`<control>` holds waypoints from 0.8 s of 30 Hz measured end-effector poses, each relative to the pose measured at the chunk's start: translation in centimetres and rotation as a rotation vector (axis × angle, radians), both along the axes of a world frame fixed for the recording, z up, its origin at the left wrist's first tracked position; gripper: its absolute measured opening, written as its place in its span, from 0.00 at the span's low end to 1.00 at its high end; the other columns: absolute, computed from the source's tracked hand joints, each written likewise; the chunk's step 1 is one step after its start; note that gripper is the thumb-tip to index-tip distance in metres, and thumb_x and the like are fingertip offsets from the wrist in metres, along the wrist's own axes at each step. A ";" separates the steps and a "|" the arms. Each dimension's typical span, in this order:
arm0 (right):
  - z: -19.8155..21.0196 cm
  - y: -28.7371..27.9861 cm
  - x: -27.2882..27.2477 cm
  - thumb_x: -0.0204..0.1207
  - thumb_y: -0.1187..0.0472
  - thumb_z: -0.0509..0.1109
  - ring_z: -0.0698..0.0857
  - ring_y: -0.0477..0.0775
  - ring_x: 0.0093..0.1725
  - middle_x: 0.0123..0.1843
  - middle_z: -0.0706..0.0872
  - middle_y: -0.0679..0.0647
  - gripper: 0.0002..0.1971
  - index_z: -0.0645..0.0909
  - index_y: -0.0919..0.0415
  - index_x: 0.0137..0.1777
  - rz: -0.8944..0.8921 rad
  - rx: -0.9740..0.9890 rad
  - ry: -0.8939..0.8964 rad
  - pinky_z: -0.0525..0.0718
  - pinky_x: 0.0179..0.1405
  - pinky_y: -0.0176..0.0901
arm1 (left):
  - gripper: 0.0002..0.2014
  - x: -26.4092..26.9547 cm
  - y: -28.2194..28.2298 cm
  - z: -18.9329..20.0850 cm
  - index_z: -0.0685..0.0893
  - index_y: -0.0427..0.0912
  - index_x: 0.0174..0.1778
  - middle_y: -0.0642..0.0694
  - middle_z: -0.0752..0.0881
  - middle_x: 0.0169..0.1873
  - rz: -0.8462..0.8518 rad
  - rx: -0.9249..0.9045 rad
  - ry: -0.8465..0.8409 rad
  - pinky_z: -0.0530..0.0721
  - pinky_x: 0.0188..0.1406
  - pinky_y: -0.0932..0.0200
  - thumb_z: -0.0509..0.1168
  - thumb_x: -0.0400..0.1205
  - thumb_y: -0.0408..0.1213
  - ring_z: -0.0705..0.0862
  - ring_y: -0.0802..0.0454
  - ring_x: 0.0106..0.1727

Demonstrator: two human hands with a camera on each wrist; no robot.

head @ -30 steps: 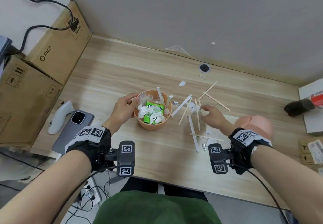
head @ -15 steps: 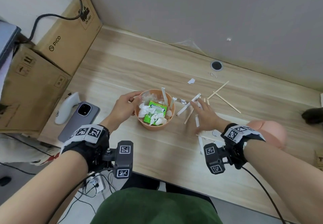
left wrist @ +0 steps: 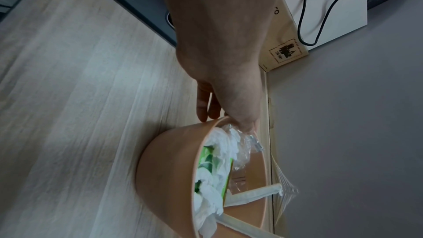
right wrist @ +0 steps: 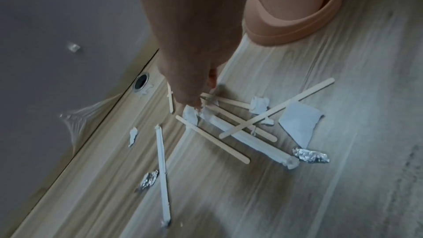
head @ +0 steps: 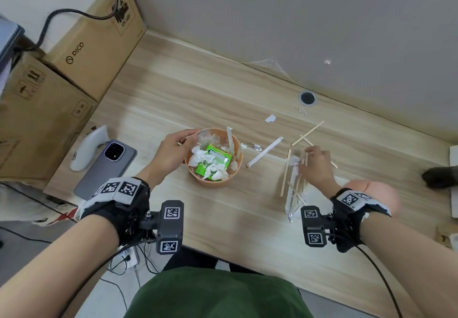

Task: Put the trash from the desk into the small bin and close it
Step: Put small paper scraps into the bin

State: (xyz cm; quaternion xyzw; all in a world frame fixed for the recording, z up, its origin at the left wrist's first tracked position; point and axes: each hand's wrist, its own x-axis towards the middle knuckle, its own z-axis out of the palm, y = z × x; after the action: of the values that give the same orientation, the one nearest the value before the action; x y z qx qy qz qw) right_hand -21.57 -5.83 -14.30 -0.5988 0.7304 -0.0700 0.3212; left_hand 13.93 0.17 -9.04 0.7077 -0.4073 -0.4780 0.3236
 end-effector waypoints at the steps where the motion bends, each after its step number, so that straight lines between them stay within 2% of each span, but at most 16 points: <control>1: 0.1 0.2 -0.3 0.74 0.61 0.71 0.72 0.64 0.70 0.69 0.70 0.67 0.24 0.71 0.65 0.69 -0.065 0.063 0.012 0.74 0.67 0.50 | 0.12 0.0 -0.1 0.0 0.87 0.65 0.53 0.64 0.86 0.29 0.005 0.000 0.001 0.82 0.33 0.58 0.61 0.87 0.43 0.83 0.52 0.39; 4: 0.4 0.6 -0.3 0.72 0.39 0.70 0.67 0.65 0.75 0.73 0.66 0.67 0.40 0.65 0.66 0.74 -0.101 0.314 0.105 0.69 0.74 0.56 | 0.14 -0.2 -0.2 0.1 0.87 0.68 0.51 0.67 0.88 0.33 0.012 -0.002 0.017 0.81 0.31 0.60 0.60 0.87 0.41 0.83 0.54 0.40; 6: 0.3 0.9 0.5 0.68 0.35 0.71 0.67 0.66 0.74 0.72 0.67 0.67 0.48 0.62 0.71 0.75 -0.020 0.355 0.192 0.70 0.72 0.56 | 0.15 -0.2 -0.3 0.2 0.86 0.69 0.49 0.65 0.88 0.33 0.016 0.000 0.023 0.81 0.31 0.60 0.59 0.88 0.41 0.83 0.54 0.40; 7: 0.1 1.0 1.2 0.69 0.37 0.72 0.68 0.67 0.72 0.71 0.68 0.68 0.47 0.62 0.74 0.74 0.030 0.346 0.225 0.71 0.70 0.55 | 0.15 -0.1 -0.3 0.2 0.86 0.69 0.49 0.65 0.88 0.33 0.016 0.002 0.022 0.81 0.31 0.60 0.59 0.88 0.41 0.83 0.54 0.40; 9: -0.1 1.4 2.6 0.73 0.50 0.72 0.71 0.68 0.69 0.68 0.70 0.69 0.36 0.64 0.75 0.70 0.123 0.299 0.249 0.74 0.63 0.52 | 0.15 0.0 -0.3 0.4 0.86 0.68 0.49 0.66 0.88 0.32 0.013 0.006 0.016 0.82 0.31 0.61 0.59 0.88 0.41 0.84 0.54 0.39; 11: -0.2 1.5 3.9 0.75 0.64 0.68 0.74 0.69 0.65 0.65 0.73 0.70 0.24 0.66 0.75 0.66 0.197 0.264 0.261 0.74 0.54 0.49 | 0.14 0.2 -0.2 0.4 0.86 0.66 0.50 0.66 0.87 0.31 0.011 0.004 0.009 0.83 0.32 0.61 0.59 0.88 0.41 0.84 0.55 0.39; 13: 0.1 1.5 4.7 0.74 0.69 0.64 0.79 0.70 0.61 0.63 0.76 0.70 0.18 0.70 0.73 0.63 0.215 0.262 0.287 0.74 0.47 0.47 | 0.12 0.3 -0.1 0.3 0.86 0.63 0.53 0.61 0.88 0.35 0.011 -0.004 0.003 0.84 0.34 0.56 0.60 0.88 0.41 0.84 0.52 0.40; 16: 0.6 1.0 5.0 0.73 0.72 0.60 0.81 0.70 0.56 0.56 0.80 0.69 0.15 0.73 0.69 0.59 0.217 0.240 0.302 0.75 0.41 0.47 | 0.11 0.0 0.0 0.2 0.87 0.63 0.54 0.53 0.89 0.43 -0.005 -0.013 0.009 0.86 0.39 0.49 0.61 0.87 0.42 0.84 0.49 0.43; 19: 0.9 0.7 4.9 0.73 0.73 0.59 0.81 0.71 0.56 0.47 0.77 0.67 0.15 0.73 0.68 0.59 0.220 0.221 0.313 0.76 0.41 0.48 | 0.11 -0.2 0.0 0.2 0.86 0.62 0.56 0.56 0.88 0.43 -0.023 -0.022 0.009 0.83 0.32 0.58 0.61 0.87 0.42 0.83 0.53 0.40; 20: 0.7 0.6 4.7 0.73 0.73 0.59 0.81 0.71 0.57 0.47 0.75 0.66 0.15 0.73 0.67 0.60 0.213 0.221 0.319 0.75 0.42 0.48 | 0.11 -0.3 0.0 0.2 0.86 0.61 0.57 0.57 0.88 0.43 -0.025 -0.023 0.007 0.82 0.31 0.61 0.61 0.87 0.42 0.83 0.54 0.40; 22: 0.5 0.5 4.4 0.75 0.72 0.59 0.80 0.71 0.58 0.50 0.78 0.68 0.15 0.75 0.66 0.61 0.189 0.230 0.305 0.73 0.42 0.46 | 0.11 -0.2 -0.1 0.0 0.87 0.59 0.58 0.57 0.88 0.42 -0.027 -0.025 0.007 0.81 0.31 0.62 0.61 0.87 0.42 0.82 0.54 0.39; 23: 0.4 0.5 4.3 0.75 0.70 0.61 0.80 0.70 0.58 0.50 0.80 0.68 0.12 0.76 0.66 0.58 0.181 0.226 0.279 0.72 0.41 0.45 | 0.12 -0.1 -0.1 -0.1 0.87 0.59 0.59 0.56 0.88 0.41 -0.031 -0.024 0.007 0.81 0.31 0.61 0.61 0.87 0.42 0.82 0.54 0.39; 24: 0.3 0.4 4.0 0.74 0.69 0.63 0.81 0.68 0.55 0.45 0.81 0.66 0.06 0.78 0.65 0.50 0.170 0.224 0.262 0.71 0.38 0.43 | 0.12 0.0 -0.1 -0.2 0.87 0.58 0.60 0.55 0.88 0.41 -0.035 -0.024 0.007 0.81 0.31 0.61 0.61 0.87 0.42 0.82 0.54 0.40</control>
State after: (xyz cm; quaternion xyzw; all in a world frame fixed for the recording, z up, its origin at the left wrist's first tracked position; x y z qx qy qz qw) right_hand -17.54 -5.46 -14.02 -0.6228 0.7159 0.1176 0.2928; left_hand 13.91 0.05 -9.20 0.6951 -0.4241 -0.4810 0.3250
